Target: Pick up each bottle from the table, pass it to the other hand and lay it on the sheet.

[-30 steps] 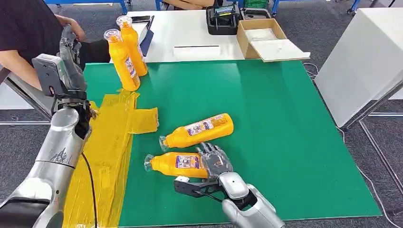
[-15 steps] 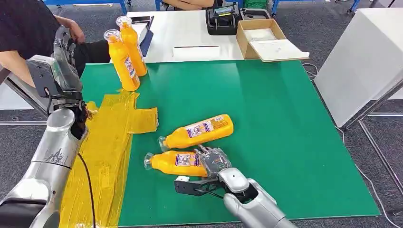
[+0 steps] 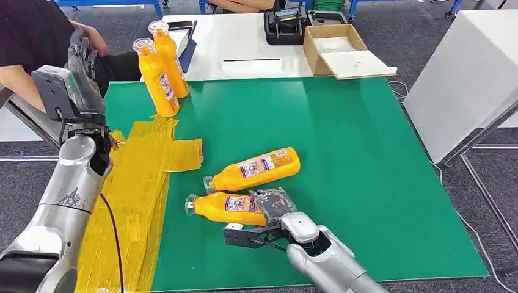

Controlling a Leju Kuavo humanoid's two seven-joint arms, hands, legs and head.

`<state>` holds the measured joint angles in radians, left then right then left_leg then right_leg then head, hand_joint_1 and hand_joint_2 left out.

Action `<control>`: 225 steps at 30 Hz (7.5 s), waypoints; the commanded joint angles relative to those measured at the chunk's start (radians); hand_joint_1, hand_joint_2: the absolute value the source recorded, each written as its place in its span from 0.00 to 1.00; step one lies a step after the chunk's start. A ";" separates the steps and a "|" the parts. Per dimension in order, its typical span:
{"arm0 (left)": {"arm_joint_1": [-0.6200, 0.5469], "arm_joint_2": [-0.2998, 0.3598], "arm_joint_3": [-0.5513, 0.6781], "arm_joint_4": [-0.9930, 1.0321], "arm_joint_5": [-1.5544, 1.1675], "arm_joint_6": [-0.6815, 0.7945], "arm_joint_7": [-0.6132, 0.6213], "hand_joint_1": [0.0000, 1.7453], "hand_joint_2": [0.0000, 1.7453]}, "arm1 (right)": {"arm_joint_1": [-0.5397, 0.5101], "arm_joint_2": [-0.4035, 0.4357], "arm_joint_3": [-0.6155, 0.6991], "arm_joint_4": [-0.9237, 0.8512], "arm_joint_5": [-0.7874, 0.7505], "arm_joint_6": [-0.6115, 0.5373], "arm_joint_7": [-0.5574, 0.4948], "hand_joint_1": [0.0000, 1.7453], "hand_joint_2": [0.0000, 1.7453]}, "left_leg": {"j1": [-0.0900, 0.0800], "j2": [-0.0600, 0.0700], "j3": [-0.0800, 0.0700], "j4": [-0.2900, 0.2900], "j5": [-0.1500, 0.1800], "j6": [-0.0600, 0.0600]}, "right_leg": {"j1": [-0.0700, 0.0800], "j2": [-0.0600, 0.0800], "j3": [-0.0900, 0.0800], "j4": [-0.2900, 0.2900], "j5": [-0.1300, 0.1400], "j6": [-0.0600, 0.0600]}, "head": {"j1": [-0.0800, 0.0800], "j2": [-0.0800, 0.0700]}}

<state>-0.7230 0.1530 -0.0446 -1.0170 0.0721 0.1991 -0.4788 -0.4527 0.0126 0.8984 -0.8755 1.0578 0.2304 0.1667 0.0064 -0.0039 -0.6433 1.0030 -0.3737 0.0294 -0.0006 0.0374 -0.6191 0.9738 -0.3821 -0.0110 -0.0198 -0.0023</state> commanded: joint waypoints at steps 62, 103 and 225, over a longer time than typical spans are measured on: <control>0.079 -0.143 -0.274 -0.075 0.695 -0.553 0.294 0.00 1.00 | -0.525 0.131 -0.335 -0.066 -0.838 -0.021 -0.186 1.00 1.00 | -0.003 0.000 -0.013 0.002 0.002 0.002 | -0.003 -0.004 -0.011 0.003 0.000 0.003 | 0.000 0.000; 0.069 -0.222 -0.259 -0.234 0.558 -0.367 0.314 0.00 1.00 | -0.368 0.194 -0.211 -0.018 -0.792 -0.082 -0.191 1.00 1.00 | -0.001 -0.005 -0.016 0.001 0.004 0.003 | -0.002 -0.008 -0.012 0.002 0.000 0.003 | 0.000 0.000; 0.161 0.094 -0.260 0.634 -1.123 0.484 0.262 1.00 1.00 | -0.313 -0.078 -0.279 -0.114 -0.808 0.013 -0.194 0.00 0.00 | -0.003 0.001 -0.009 0.000 0.001 0.001 | -0.003 -0.004 -0.006 0.002 -0.002 0.004 | 0.000 0.000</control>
<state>-0.5674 0.2499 -0.2476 -0.5363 -1.0396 0.6905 -0.2247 -0.6900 -0.0607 0.5410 -1.0933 0.2624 0.2399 -0.0225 0.0048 -0.0047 -0.6604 1.0031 -0.3690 0.0325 -0.0028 0.0358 -0.6332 0.9757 -0.3803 -0.0079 -0.0198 -0.0023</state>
